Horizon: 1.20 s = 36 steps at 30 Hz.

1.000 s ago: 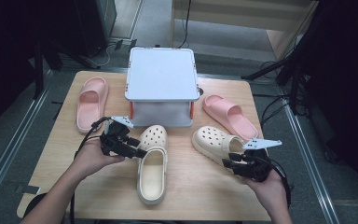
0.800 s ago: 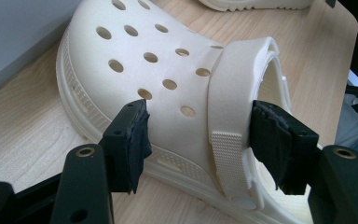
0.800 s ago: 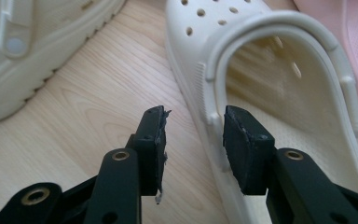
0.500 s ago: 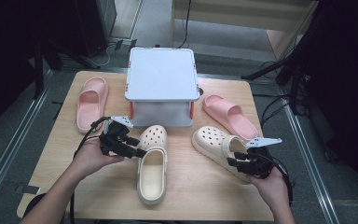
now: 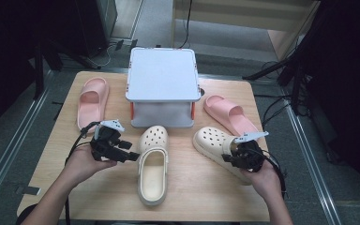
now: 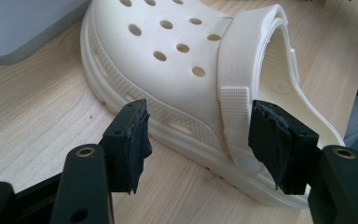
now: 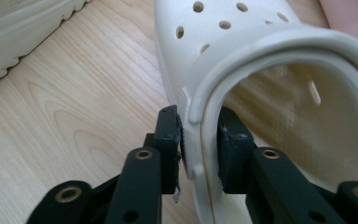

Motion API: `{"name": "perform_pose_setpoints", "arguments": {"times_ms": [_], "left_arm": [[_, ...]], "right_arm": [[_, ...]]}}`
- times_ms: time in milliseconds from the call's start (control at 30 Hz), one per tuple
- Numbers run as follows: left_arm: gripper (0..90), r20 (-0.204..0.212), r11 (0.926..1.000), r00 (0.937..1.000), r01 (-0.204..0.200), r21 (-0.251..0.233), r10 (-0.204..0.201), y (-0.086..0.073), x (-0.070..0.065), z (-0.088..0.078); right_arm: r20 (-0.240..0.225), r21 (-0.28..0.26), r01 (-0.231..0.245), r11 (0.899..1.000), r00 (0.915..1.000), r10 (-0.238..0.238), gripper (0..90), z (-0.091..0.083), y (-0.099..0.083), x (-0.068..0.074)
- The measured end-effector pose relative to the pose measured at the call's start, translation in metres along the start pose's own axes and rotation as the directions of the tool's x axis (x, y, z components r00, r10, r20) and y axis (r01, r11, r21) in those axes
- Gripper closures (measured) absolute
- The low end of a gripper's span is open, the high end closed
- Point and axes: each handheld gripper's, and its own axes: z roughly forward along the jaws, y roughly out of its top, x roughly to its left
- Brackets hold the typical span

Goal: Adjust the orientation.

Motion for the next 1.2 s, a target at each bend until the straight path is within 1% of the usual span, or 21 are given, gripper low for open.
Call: {"name": "perform_pose_setpoints", "arguments": {"times_ms": [167, 233, 267, 333, 400, 467, 567, 667, 700, 767, 833, 867, 933, 967, 1033, 1100, 1133, 1200], "left_arm": [[38.3, -0.009, 0.9996, 0.9997, 0.023, -0.015, -0.024, -0.006, 0.001, -0.005], [38.4, -0.016, 0.9994, 0.9994, 0.029, -0.019, -0.029, -0.009, 0.002, -0.007], [38.5, -0.019, 0.9991, 0.9991, 0.037, -0.022, -0.038, -0.010, 0.001, -0.008], [38.6, -0.019, 0.9990, 0.9990, 0.039, -0.020, -0.040, -0.012, 0.001, -0.009], [38.6, -0.026, 0.9990, 0.9988, 0.041, -0.018, -0.042, -0.014, 0.001, -0.010], [38.5, -0.025, 0.9988, 0.9987, 0.045, -0.021, -0.045, -0.015, 0.000, -0.010], [38.5, -0.030, 0.9990, 0.9986, 0.043, -0.016, -0.043, -0.017, 0.000, -0.011], [38.5, -0.031, 0.9987, 0.9983, 0.049, -0.016, -0.049, -0.018, -0.001, -0.011], [38.6, -0.029, 0.9987, 0.9984, 0.049, -0.015, -0.049, -0.019, -0.002, -0.010], [39.0, -0.040, 0.9987, 0.9980, 0.047, -0.021, -0.048, -0.019, -0.003, -0.009], [41.6, -0.052, 0.9982, 0.9979, 0.036, -0.047, -0.038, -0.020, -0.005, -0.011], [42.5, -0.050, 0.9974, 0.9981, 0.033, -0.064, -0.036, -0.019, -0.005, -0.013], [47.1, -0.049, 0.9956, 0.9976, 0.044, -0.083, -0.048, -0.019, -0.005, -0.016], [49.2, -0.051, 0.9953, 0.9974, 0.046, -0.086, -0.050, -0.019, -0.005, -0.017], [53.6, -0.050, 0.9951, 0.9974, 0.048, -0.087, -0.053, -0.020, -0.004, -0.017], [56.6, -0.049, 0.9961, 0.9968, 0.060, -0.066, -0.063, -0.020, -0.003, -0.015], [57.7, -0.047, 0.9966, 0.9968, 0.062, -0.055, -0.065, -0.020, -0.003, -0.013], [58.1, -0.042, 0.9972, 0.9969, 0.064, -0.038, -0.066, -0.020, -0.003, -0.009]], "right_arm": [[-0.044, -0.004, 0.008, 1.000, 0.9990, -0.008, 77.8, 0.001, 0.009, 0.001], [-0.061, -0.018, 0.008, 1.000, 0.9981, -0.009, 77.7, -0.001, 0.014, 0.003], [-0.064, -0.027, 0.001, 1.000, 0.9980, -0.003, 77.7, -0.003, 0.017, 0.005], [-0.064, -0.051, 0.003, 0.999, 0.9979, -0.006, 77.6, -0.007, 0.022, 0.009], [-0.060, -0.081, 0.016, 0.997, 0.9980, -0.021, 77.5, -0.010, 0.027, 0.015], [-0.054, -0.100, 0.022, 0.995, 0.9982, -0.028, 77.3, -0.012, 0.033, 0.022], [-0.055, -0.113, 0.041, 0.993, 0.9974, -0.047, 77.1, -0.010, 0.040, 0.033], [-0.052, -0.111, 0.058, 0.992, 0.9966, -0.064, 77.2, -0.002, 0.046, 0.042], [-0.044, -0.105, 0.061, 0.993, 0.9968, -0.066, 77.1, 0.001, 0.048, 0.045], [-0.035, -0.089, 0.063, 0.994, 0.9972, -0.066, 77.1, 0.008, 0.052, 0.050], [-0.024, -0.074, 0.063, 0.995, 0.9976, -0.065, 76.8, 0.014, 0.055, 0.055], [-0.020, -0.065, 0.071, 0.995, 0.9972, -0.073, 76.8, 0.017, 0.056, 0.057], [0.002, -0.059, 0.091, 0.994, 0.9958, -0.091, 76.8, 0.021, 0.057, 0.063], [0.020, -0.054, 0.097, 0.994, 0.9952, -0.096, 76.8, 0.021, 0.058, 0.066], [0.048, -0.043, 0.107, 0.993, 0.9933, -0.105, 76.7, 0.023, 0.058, 0.070], [0.064, -0.040, 0.103, 0.994, 0.9928, -0.101, 76.6, 0.026, 0.059, 0.072], [0.070, -0.042, 0.086, 0.995, 0.9941, -0.083, 76.5, 0.027, 0.059, 0.074], [0.066, -0.041, 0.069, 0.997, 0.9957, -0.066, 76.5, 0.029, 0.059, 0.077]]}}
